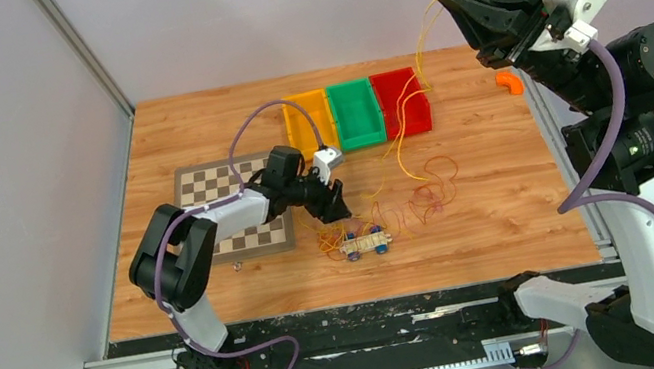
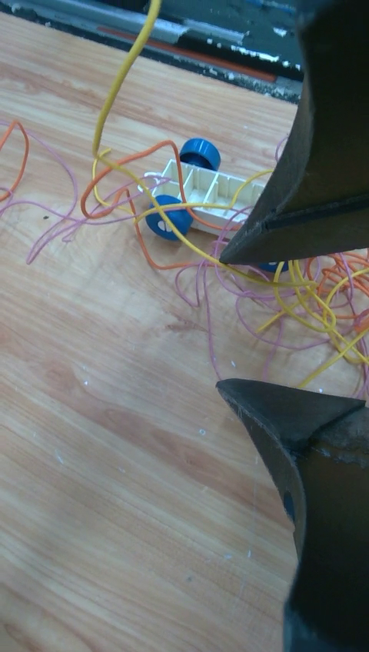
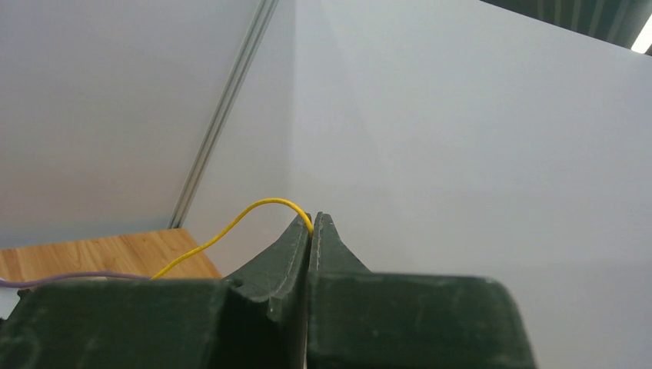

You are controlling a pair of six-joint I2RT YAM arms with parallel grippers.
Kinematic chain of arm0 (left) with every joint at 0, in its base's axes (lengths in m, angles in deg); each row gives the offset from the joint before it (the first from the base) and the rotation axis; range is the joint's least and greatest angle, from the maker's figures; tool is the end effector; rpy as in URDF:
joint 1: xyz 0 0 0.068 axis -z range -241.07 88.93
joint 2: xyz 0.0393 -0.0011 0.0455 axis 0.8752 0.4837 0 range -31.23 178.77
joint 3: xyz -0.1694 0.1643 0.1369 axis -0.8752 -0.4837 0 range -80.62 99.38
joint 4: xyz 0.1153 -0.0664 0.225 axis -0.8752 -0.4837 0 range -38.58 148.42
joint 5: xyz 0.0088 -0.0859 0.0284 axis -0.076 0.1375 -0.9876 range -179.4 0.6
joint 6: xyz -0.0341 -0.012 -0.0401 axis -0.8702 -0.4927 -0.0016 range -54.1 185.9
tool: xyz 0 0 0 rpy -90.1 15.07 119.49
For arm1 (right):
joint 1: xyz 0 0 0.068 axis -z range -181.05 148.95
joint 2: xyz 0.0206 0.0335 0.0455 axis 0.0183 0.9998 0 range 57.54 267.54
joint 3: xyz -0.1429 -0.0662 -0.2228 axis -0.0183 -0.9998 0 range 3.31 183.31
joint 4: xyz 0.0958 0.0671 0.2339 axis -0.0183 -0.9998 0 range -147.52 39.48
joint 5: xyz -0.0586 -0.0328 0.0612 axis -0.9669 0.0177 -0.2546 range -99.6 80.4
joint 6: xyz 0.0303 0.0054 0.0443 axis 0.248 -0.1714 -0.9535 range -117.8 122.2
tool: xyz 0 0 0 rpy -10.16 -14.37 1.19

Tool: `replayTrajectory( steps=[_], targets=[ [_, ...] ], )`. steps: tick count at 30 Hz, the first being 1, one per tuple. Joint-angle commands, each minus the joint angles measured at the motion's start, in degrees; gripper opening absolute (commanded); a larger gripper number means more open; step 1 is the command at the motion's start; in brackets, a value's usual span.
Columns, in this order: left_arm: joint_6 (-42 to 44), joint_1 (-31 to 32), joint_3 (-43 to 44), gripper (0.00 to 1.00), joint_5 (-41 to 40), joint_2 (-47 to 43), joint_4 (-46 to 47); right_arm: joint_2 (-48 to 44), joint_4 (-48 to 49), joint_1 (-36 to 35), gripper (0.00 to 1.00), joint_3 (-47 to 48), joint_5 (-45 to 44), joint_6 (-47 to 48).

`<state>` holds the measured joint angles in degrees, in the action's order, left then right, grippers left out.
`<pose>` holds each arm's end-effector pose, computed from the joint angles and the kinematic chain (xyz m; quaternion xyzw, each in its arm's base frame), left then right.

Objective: Untangle the cables

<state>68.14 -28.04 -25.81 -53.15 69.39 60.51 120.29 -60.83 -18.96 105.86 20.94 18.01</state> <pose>0.2875 -0.2121 0.1681 0.3813 0.7958 -0.3749 0.2841 0.1276 0.0603 0.6027 -0.3587 0.3992 0.1479 0.8307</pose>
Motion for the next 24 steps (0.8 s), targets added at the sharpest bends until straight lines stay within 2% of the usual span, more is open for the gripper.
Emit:
replayTrajectory(
  steps=[1, 5, 8, 10, 13, 15, 20, 24],
  targets=[
    [0.3, 0.4, 1.1, 0.58, 3.8, -0.2, 2.2, 1.2, 2.4, 0.1, 0.00, 3.1, -0.2, -1.0],
    [1.0, 0.4, 0.5, 0.42, 6.6, -1.6, 2.2, 1.4, 2.7, 0.1, 0.00, 3.3, -2.1, 0.4],
    [1.2, 0.5, 0.9, 0.37, 7.7, -1.8, 1.1, 1.2, 2.8, 0.1, 0.00, 3.1, -2.7, 0.6],
    [1.6, 0.6, 1.3, 0.28, 8.2, -1.7, 0.0, 1.0, 2.8, 0.1, 0.00, 2.8, -2.8, 0.6],
    [2.7, 0.6, 2.4, 0.08, 8.9, -2.9, -3.0, -0.7, 2.4, 0.1, 0.00, 0.4, -3.5, 1.0],
    [2.4, 0.6, 2.5, 0.00, 8.9, -5.9, -3.7, -3.3, 1.6, 0.1, 0.00, -3.4, -3.8, 1.1],
    [-1.3, 0.6, 3.7, 0.00, 8.8, -16.7, -4.0, -14.0, -2.7, 0.1, 0.00, -20.6, 7.8, 3.1],
    [-6.3, 0.7, 6.8, 0.00, 10.3, -20.7, -5.9, -17.5, -6.5, 0.1, 0.00, -28.4, 16.6, 1.9]
  ],
)
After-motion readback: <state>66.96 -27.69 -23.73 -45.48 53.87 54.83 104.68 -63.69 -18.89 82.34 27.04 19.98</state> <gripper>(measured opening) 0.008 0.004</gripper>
